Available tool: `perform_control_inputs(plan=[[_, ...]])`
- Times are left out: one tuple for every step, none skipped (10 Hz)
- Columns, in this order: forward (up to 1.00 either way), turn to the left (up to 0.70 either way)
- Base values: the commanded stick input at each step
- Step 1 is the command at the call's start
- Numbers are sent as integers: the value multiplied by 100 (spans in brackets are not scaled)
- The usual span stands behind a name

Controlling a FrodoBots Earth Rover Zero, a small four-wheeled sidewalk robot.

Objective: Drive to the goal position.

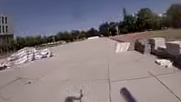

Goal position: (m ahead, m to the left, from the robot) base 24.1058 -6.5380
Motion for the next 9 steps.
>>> perform_control_inputs(plan=[[70, 0], [70, 0], [70, 0], [70, 0], [70, 0], [70, 0], [70, 0], [70, 0], [70, -2]])
